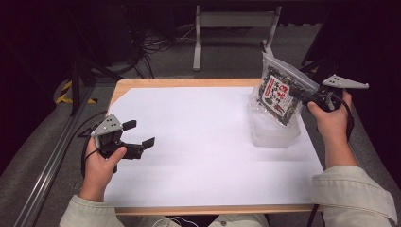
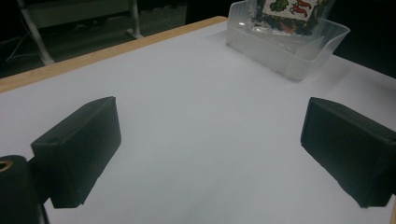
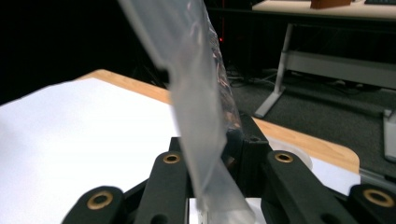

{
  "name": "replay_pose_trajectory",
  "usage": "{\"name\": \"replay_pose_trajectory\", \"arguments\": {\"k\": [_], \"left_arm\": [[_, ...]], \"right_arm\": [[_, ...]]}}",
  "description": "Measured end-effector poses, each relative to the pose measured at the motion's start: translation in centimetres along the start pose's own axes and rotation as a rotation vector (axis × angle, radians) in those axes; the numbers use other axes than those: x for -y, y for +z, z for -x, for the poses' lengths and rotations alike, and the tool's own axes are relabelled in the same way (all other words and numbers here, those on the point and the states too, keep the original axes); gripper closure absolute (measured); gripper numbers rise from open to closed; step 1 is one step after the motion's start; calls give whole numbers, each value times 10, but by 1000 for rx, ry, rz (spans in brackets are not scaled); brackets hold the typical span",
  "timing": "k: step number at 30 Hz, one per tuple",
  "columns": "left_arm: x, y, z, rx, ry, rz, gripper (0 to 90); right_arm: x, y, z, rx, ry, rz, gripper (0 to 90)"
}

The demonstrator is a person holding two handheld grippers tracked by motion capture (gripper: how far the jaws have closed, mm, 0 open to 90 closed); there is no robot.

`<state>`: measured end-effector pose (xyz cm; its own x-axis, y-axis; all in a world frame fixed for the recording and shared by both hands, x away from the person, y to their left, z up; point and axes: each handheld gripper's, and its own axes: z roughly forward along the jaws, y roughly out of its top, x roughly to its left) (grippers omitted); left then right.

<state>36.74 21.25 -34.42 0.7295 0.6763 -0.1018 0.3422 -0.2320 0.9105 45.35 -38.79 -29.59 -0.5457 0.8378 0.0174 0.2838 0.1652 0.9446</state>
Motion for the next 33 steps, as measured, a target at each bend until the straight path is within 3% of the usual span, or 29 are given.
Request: {"name": "replay_pose_trajectory", "arguments": {"k": [12, 22, 28, 33], "left_arm": [[1, -1, -2, 1, -4, -2, 56], [0, 2, 0, 7, -5, -5, 55], [0, 3, 0, 12, -7, -6, 55], [0, 5, 0, 18, -8, -7, 56]], "right_arm": [[13, 11, -1, -14, -2, -26, 762], [26, 14, 0, -24, 34, -25, 764], [34, 11, 11, -13, 98, -4, 764], [36, 10, 11, -15, 98, -2, 763]]}}
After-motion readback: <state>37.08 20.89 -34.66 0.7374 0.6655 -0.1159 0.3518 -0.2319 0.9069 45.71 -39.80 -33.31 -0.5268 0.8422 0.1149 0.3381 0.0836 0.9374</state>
